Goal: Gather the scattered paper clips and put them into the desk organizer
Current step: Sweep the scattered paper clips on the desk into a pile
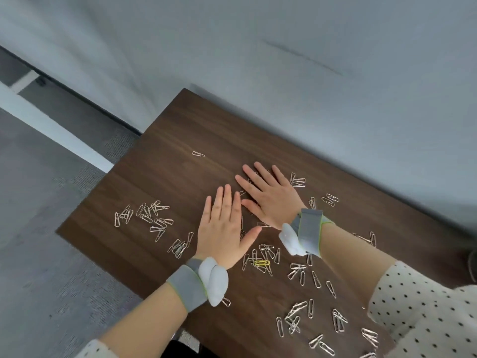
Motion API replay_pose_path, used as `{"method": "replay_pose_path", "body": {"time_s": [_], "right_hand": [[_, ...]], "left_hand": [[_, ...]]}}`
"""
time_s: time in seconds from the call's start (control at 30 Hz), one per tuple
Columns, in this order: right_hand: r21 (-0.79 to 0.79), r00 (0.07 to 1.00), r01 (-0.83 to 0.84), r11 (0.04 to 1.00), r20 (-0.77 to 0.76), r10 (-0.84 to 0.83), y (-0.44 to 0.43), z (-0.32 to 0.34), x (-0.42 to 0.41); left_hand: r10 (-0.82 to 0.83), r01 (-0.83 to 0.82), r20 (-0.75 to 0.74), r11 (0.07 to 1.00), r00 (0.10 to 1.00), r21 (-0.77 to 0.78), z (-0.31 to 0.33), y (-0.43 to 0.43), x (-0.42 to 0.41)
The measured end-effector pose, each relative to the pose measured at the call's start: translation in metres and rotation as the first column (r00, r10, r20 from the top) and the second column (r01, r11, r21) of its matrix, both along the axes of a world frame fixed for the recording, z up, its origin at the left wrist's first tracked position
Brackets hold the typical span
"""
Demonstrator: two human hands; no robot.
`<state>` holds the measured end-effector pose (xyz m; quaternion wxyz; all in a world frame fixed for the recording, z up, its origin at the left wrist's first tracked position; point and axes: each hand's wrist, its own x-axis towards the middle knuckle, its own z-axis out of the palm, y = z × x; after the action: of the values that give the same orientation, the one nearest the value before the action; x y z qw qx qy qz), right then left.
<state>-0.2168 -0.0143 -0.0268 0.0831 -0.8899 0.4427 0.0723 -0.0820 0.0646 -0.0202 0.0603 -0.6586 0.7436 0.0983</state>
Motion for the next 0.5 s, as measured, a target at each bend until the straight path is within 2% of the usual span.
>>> {"method": "replay_pose_path", "body": {"time_s": [0.2,0.33,0.4,0.5], "right_hand": [[0.059,0.997,0.072,0.996,0.001,-0.072,0.041,0.013,-0.029],[0.03,0.986,0.101,0.994,0.13,-0.104,0.028,0.026,-0.007],[0.008,0.98,0.055,0.998,0.19,-0.055,0.011,0.021,0.024],[0.007,0.981,-0.016,1.0,0.193,0.015,-0.019,0.009,0.073]], "left_hand": [[-0.077,0.079,-0.077,0.997,0.994,0.022,0.0,0.031,-0.014],[0.154,-0.162,-0.11,0.984,0.982,-0.072,0.008,0.027,0.027],[0.316,-0.322,-0.071,0.941,0.946,-0.101,0.004,0.025,0.063],[0.471,-0.467,0.015,0.878,0.882,-0.102,-0.005,0.02,0.102]]}}
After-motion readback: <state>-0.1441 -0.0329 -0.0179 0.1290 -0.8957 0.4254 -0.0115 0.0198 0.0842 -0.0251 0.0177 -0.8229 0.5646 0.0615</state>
